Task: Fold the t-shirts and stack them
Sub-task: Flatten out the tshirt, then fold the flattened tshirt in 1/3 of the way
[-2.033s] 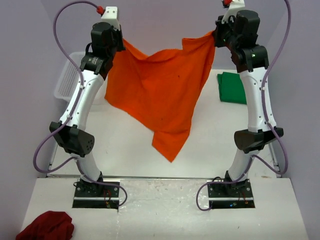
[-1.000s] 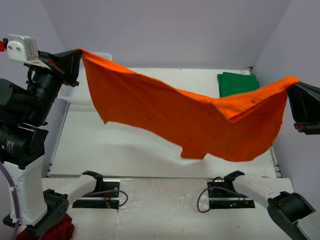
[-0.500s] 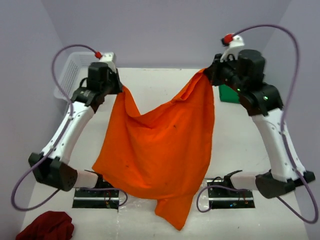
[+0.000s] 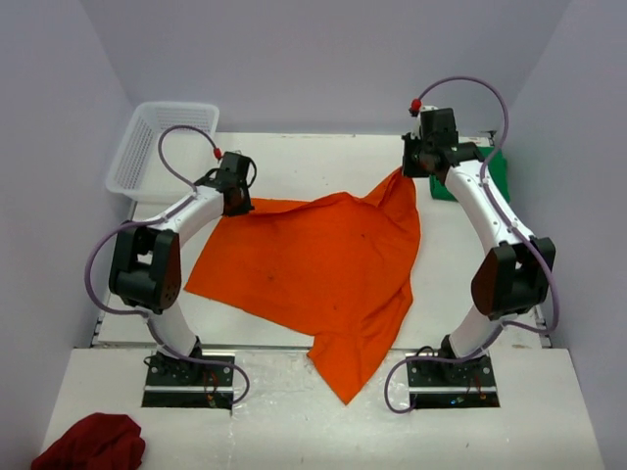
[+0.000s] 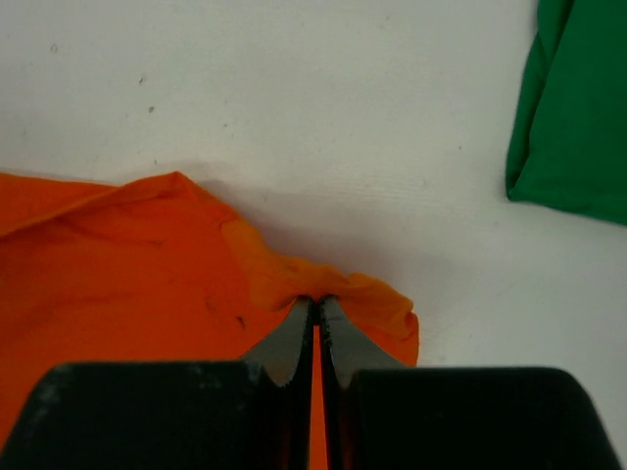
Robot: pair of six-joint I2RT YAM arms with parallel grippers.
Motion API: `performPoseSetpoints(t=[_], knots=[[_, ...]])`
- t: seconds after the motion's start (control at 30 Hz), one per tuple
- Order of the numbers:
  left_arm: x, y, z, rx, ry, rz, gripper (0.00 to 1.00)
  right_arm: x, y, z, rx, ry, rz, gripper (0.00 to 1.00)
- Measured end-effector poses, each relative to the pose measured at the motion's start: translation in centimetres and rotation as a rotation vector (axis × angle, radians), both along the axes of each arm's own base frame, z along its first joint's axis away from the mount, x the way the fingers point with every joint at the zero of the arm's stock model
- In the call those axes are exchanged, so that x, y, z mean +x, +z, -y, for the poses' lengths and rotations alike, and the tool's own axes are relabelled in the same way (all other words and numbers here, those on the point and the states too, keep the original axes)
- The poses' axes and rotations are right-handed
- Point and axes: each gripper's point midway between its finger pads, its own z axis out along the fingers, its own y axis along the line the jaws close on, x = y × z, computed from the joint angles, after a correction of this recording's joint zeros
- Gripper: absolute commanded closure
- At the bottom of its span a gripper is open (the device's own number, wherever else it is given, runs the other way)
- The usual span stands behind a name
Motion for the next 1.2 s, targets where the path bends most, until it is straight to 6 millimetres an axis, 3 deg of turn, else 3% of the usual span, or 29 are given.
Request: performPoseSetpoints(t=[0.17, 0.43, 0.67, 0.8, 0.87, 1.03, 1.2], knots=[[1.2, -1.0, -0.9, 0.054, 0.037, 0.000, 1.00, 4.5, 0.7, 0.5, -0.004, -0.015, 0.037, 1.00], [5.8, 2.6, -3.5, 0.076, 0.114, 0.110, 1.00, 8.9, 1.2, 1.0, -0.022, -0.017, 0.064, 1.00], [8.9, 4.6, -6.6, 0.096, 0.174, 0.165, 1.00, 11.4, 2.9, 0.4, -0.019, 0.016, 0.091, 1.00], [9.4, 3.7, -7.6, 0.103, 0.187, 0.151, 1.00, 10.8, 2.2, -0.2, 0.010, 0.037, 0.057, 1.00], [9.5, 3.0, -7.8, 0.104, 0.186, 0.136, 1.00, 9.7, 0.8, -0.6, 0.026, 0.041, 0.020, 1.00], [10.1, 1.5, -7.6, 0.109, 0.164, 0.108, 1.00, 4.6, -3.2, -1.5, 0.047, 0.030, -0.121, 1.00], [10.2, 1.5, -7.5, 0.108, 0.157, 0.109, 1.00, 0.4, -3.0, -3.8, 0.064, 0.055, -0.149, 1.00]])
